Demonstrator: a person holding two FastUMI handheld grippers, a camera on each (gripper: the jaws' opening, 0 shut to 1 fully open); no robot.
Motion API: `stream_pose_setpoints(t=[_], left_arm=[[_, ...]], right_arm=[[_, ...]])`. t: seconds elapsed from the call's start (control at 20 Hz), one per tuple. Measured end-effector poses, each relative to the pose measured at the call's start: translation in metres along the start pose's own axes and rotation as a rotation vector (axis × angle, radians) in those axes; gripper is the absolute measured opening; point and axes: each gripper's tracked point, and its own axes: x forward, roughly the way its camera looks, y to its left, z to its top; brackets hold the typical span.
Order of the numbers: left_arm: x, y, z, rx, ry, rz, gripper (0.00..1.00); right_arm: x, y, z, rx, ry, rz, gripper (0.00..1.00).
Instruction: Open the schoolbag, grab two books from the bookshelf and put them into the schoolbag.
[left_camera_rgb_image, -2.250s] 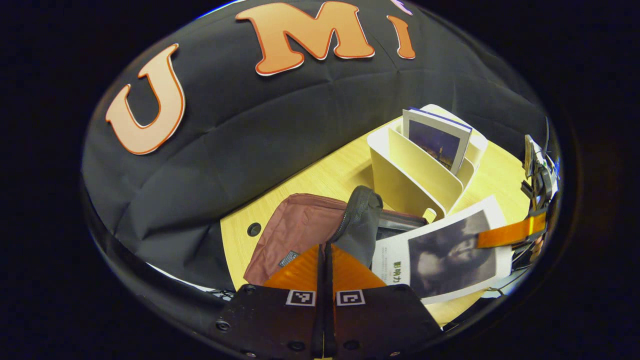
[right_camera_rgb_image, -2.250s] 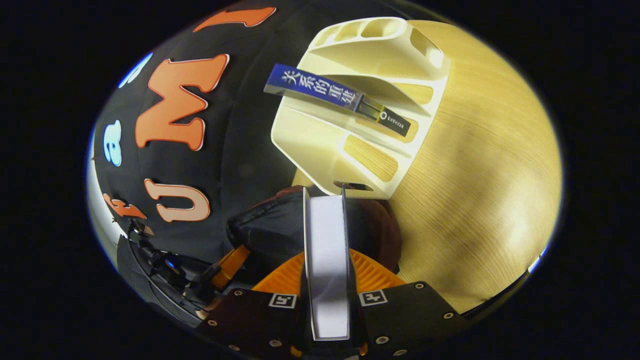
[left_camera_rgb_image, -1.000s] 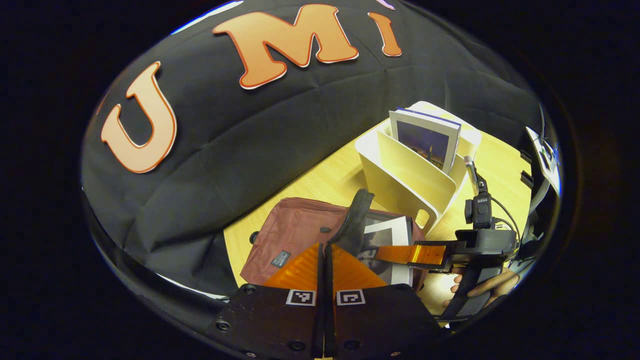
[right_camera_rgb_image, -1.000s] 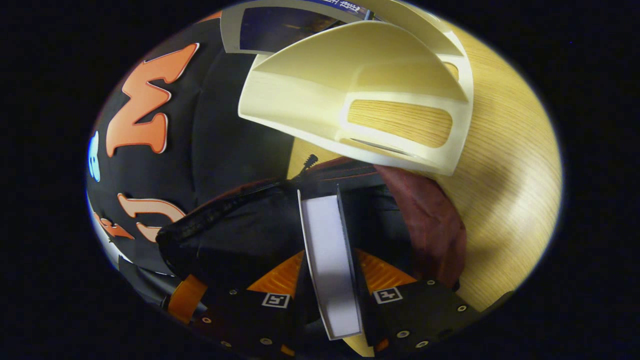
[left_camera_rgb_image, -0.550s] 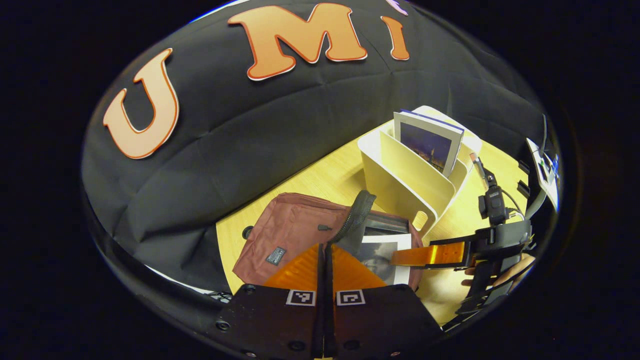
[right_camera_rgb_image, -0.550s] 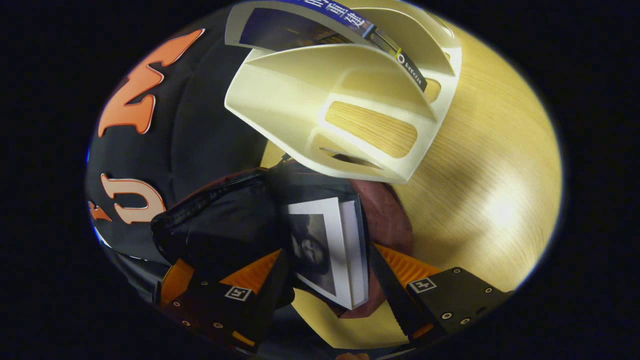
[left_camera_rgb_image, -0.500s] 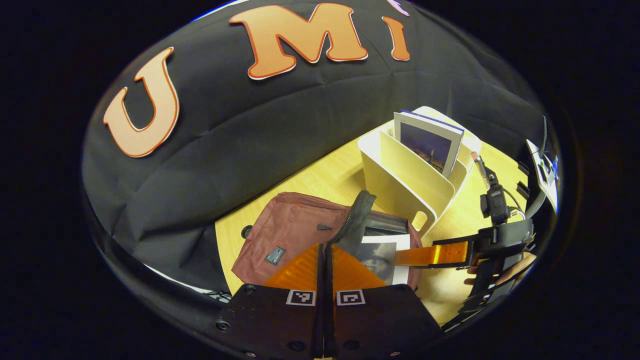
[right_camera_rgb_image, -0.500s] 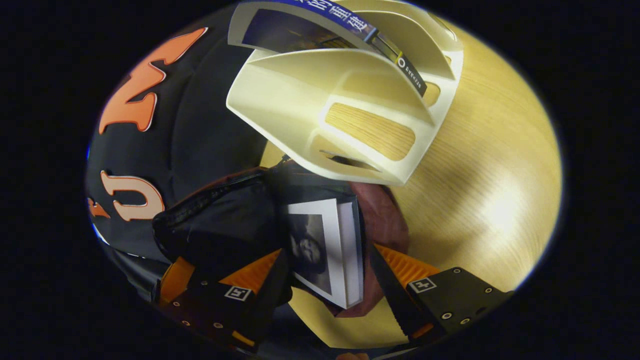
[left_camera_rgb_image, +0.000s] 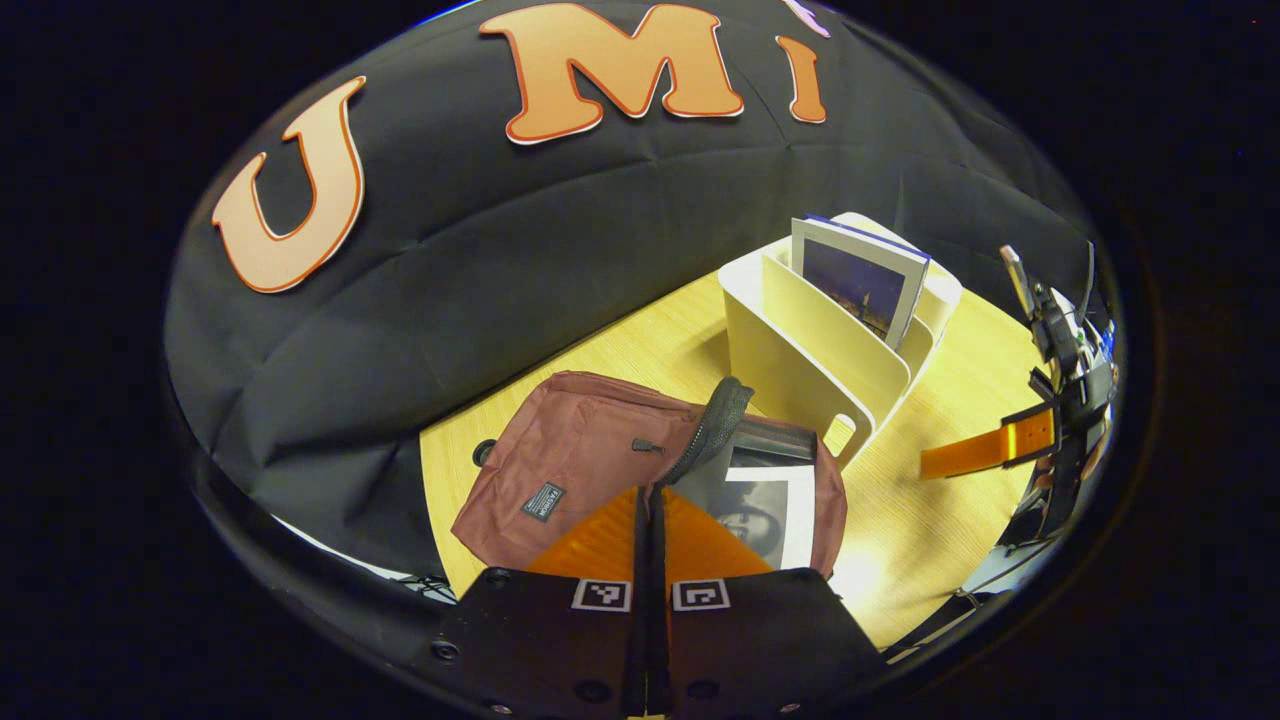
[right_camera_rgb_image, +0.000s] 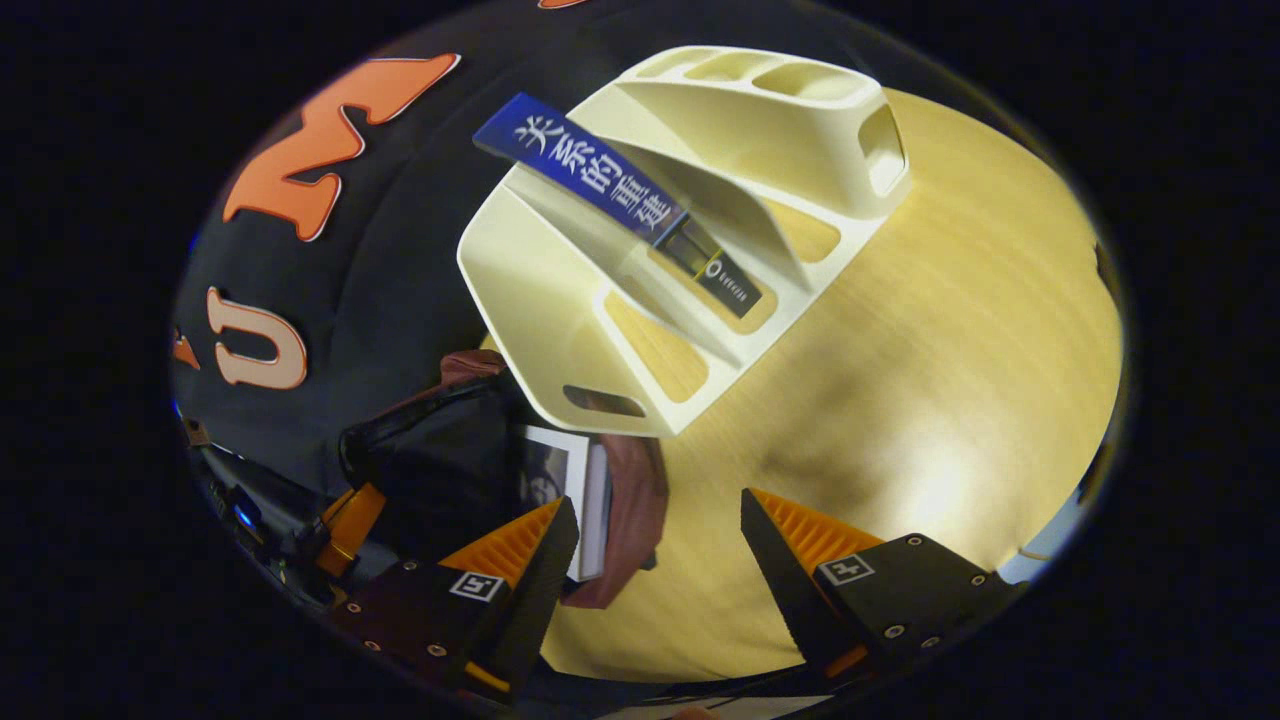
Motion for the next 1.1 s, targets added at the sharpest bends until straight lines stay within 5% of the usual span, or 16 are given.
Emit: stream_pose_setpoints(t=[0.2, 0.55, 0.7, 0.75, 0.8, 1.1], left_arm=[[0.002, 0.003, -0.002, 0.001, 0.004, -0.003, 0.01], [0.005, 0.004, -0.004, 0.016, 0.012, -0.003, 0.01], [0.004, 0.003, -0.004, 0.022, 0.011, -0.010, 0.01], [0.004, 0.002, -0.005, 0.021, 0.011, -0.011, 0.10], [0.005, 0.003, -0.004, 0.024, 0.014, -0.012, 0.01], [0.010, 0.012, -0.006, 0.037, 0.035, 0.007, 0.01]], right_arm=[[-0.040, -0.013, 0.038, -0.140, -0.017, -0.094, 0.98], [-0.080, 0.029, 0.133, -0.456, -0.065, -0.199, 0.98], [-0.073, 0.058, 0.174, -0.523, -0.072, -0.218, 0.98], [-0.068, 0.067, 0.189, -0.531, -0.078, -0.222, 0.98], [-0.060, 0.076, 0.201, -0.539, -0.078, -0.228, 0.98], [0.000, 0.089, 0.226, -0.609, 0.023, -0.290, 0.98]])
